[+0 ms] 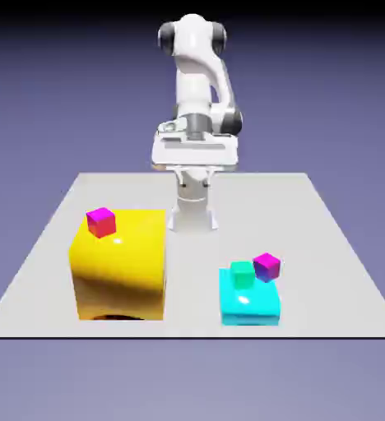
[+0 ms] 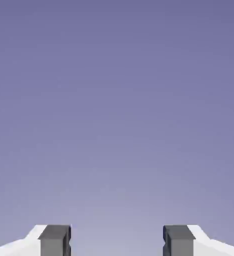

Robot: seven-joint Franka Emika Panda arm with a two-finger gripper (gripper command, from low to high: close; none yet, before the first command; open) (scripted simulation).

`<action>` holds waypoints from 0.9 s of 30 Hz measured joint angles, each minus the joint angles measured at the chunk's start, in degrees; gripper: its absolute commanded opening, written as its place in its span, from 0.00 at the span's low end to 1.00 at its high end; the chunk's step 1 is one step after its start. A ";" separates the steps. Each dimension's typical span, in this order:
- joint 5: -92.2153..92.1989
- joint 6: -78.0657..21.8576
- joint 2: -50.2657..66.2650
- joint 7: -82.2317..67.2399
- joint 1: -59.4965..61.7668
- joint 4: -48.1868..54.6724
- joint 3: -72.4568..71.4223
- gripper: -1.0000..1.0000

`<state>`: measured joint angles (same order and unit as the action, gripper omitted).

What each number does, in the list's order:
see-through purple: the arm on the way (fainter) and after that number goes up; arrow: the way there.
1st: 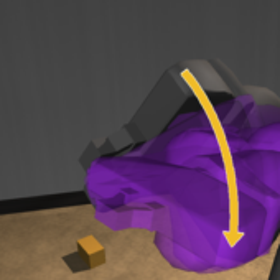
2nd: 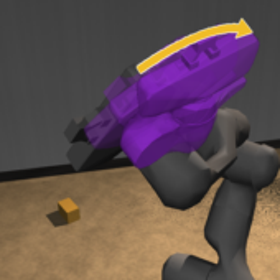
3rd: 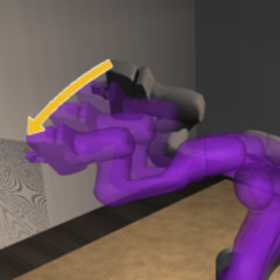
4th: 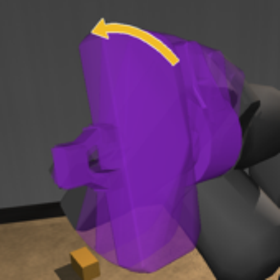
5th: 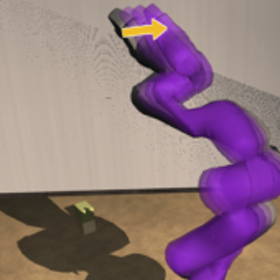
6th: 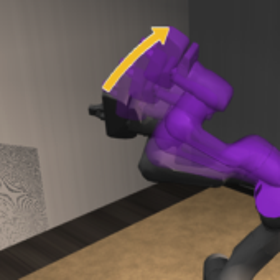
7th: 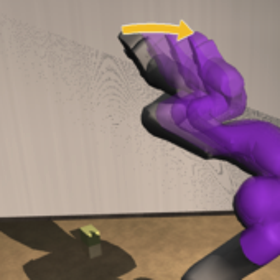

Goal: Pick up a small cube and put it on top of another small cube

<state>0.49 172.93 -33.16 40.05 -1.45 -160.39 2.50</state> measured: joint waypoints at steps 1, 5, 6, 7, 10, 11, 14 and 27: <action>0.40 -0.89 -0.42 -2.00 -0.63 0.50 2.08 0.50; 2.01 -4.46 -2.08 -9.98 -3.17 2.51 10.38 0.50; 2.42 -5.35 -2.50 -11.98 -3.80 3.02 12.46 0.50; 2.82 -6.24 -2.92 -13.97 -4.44 3.52 14.54 0.50; 4.03 -8.92 -4.17 -19.96 -6.34 5.03 20.76 0.50; 4.43 -9.81 -4.58 -21.96 -6.97 5.53 22.84 0.50; 5.64 -12.49 -5.83 -27.95 -8.87 7.04 29.07 0.50; 10.88 -24.08 -11.25 -53.89 -17.12 13.58 56.06 0.50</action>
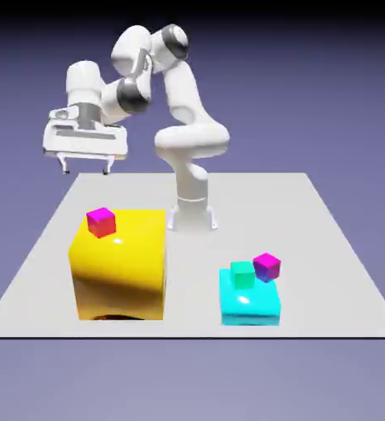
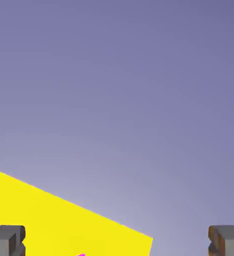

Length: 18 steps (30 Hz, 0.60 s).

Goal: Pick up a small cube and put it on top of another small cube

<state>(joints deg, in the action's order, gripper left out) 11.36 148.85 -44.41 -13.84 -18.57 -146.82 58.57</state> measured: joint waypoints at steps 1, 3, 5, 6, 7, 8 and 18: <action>0.40 -0.89 -0.42 -2.00 -0.63 0.50 2.08 0.50; 1.21 -2.68 -1.25 -5.99 -1.90 1.51 6.23 0.50; 2.01 -4.46 -2.08 -9.98 -3.17 2.51 10.38 0.50; 2.42 -5.35 -2.50 -11.98 -3.80 3.02 12.46 0.50; 2.82 -6.24 -2.92 -13.97 -4.44 3.52 14.54 0.50; 3.22 -7.13 -3.33 -15.97 -5.07 4.02 16.61 0.50; 7.25 -16.05 -7.50 -35.93 -11.41 9.05 37.38 0.50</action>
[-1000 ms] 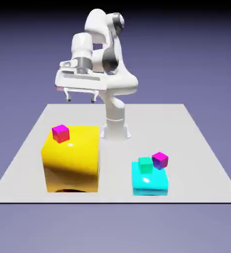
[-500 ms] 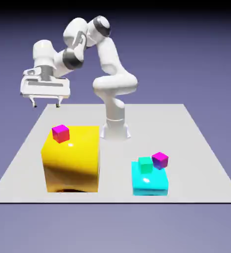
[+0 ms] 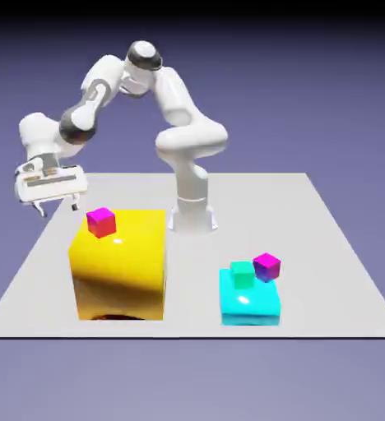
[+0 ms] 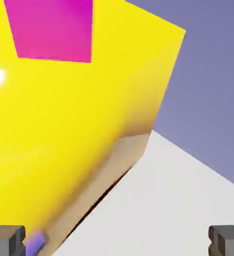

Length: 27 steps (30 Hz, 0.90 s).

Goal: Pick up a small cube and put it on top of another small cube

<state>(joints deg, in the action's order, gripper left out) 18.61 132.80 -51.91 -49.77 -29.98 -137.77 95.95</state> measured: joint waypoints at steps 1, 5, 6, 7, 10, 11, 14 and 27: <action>0.40 -0.89 -0.42 -2.00 -0.63 0.50 2.08 0.50; 2.01 -4.46 -2.08 -9.98 -3.17 2.51 10.38 0.50; 2.42 -5.35 -2.50 -11.98 -3.80 3.02 12.46 0.50; 2.82 -6.24 -2.92 -13.97 -4.44 3.52 14.54 0.50; 3.38 -7.49 -3.50 -16.77 -5.33 4.22 17.45 0.50; 4.60 -5.24 -4.52 -16.38 -7.06 3.81 19.52 0.50; 7.99 1.06 -7.35 -15.27 -11.89 2.64 25.31 0.00; -10.82 -15.57 9.43 -20.41 1.69 7.68 2.48 0.00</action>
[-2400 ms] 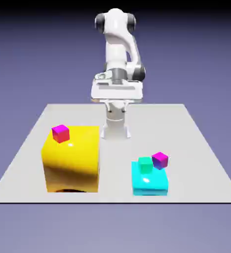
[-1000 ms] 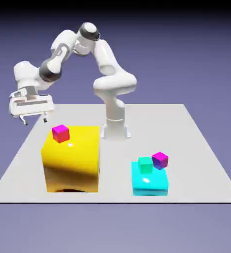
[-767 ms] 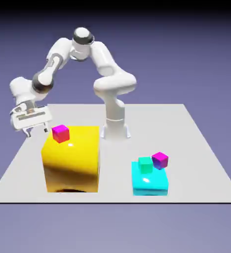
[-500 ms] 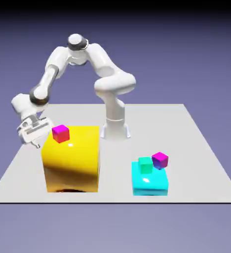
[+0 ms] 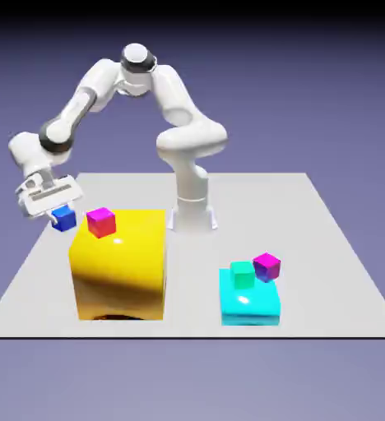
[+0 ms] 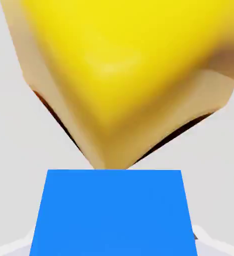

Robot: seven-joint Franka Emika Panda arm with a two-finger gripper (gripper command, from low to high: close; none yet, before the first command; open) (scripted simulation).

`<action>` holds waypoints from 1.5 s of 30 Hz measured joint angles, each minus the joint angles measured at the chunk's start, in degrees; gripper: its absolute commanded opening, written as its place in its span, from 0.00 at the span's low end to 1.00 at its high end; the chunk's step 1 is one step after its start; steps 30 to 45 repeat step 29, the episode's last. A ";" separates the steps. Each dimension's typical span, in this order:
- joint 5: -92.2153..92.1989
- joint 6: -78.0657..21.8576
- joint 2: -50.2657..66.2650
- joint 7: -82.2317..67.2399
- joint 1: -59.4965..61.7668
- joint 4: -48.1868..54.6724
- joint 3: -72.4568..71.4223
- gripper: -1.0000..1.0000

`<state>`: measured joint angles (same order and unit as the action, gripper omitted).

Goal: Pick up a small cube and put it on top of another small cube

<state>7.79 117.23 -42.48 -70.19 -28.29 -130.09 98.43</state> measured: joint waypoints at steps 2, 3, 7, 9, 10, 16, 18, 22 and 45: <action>-3.96 -2.22 3.59 -1.02 1.95 0.96 -4.15 0.00; -5.95 -3.33 5.38 -1.53 2.92 1.44 -6.23 0.00; -13.87 -7.78 12.56 -3.58 6.81 3.35 -14.54 0.00; -17.84 -10.00 16.15 -4.60 8.76 4.31 -18.69 0.00; -19.82 -11.12 17.94 -5.11 9.73 4.78 -20.76 0.00; -31.72 -17.78 28.70 -8.18 15.57 7.65 -33.22 0.00; -35.68 -20.01 32.29 -9.21 17.52 8.61 -37.38 0.00; -40.42 -22.67 36.58 -10.43 19.83 9.76 -42.34 0.00; -43.00 -16.65 37.79 -12.69 19.06 4.34 -43.71 1.00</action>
